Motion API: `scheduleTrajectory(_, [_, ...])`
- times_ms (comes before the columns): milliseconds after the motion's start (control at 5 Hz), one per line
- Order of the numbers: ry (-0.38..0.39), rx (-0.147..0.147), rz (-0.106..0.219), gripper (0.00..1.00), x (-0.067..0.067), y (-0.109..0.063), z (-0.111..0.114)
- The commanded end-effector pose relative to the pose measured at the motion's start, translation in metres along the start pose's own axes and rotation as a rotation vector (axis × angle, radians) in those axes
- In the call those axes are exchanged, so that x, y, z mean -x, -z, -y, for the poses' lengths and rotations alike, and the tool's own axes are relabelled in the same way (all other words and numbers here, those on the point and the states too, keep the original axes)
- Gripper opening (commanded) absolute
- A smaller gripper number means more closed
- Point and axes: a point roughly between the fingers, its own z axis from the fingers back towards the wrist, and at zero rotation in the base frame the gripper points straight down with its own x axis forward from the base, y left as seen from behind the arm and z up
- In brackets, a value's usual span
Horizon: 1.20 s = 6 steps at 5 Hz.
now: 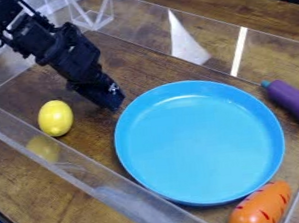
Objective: Remove the lemon from the blue tray and put it on the table
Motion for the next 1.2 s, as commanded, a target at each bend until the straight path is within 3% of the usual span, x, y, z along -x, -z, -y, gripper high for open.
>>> scheduleTrajectory(0, [-0.065,-0.015,0.037,1.0,-0.004,-0.013,-0.006])
scheduleTrajectory(400, [-0.107,0.008,0.038,1.0,-0.006,-0.02,-0.007])
scheduleTrajectory(1000, [-0.101,0.071,0.015,1.0,-0.021,-0.029,-0.021])
